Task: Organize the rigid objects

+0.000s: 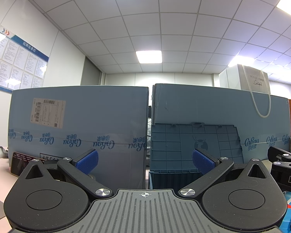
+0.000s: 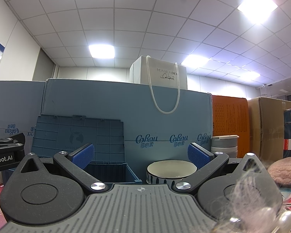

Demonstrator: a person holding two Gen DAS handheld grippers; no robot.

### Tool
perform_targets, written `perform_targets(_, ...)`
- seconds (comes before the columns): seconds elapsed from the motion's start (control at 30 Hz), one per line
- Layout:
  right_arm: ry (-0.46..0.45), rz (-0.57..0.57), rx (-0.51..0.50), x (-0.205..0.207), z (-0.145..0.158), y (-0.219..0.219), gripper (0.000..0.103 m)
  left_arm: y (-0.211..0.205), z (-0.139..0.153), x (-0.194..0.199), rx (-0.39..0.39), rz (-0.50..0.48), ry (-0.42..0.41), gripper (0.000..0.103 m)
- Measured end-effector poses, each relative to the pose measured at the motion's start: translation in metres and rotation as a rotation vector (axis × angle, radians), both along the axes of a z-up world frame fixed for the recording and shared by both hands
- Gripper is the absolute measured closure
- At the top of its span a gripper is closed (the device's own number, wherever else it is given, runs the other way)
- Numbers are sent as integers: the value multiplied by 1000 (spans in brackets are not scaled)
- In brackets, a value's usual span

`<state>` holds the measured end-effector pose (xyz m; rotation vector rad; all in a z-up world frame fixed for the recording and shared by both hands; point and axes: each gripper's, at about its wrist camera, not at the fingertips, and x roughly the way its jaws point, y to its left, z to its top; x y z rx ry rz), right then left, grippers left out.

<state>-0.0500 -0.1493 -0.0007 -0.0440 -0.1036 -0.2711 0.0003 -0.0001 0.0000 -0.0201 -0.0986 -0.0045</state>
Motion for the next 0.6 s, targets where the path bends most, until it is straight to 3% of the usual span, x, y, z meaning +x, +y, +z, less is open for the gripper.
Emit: perform_targets(0.6, 17, 3, 10, 2, 0, -1, 0, 0, -1, 0, -1, 1, 0, 0)
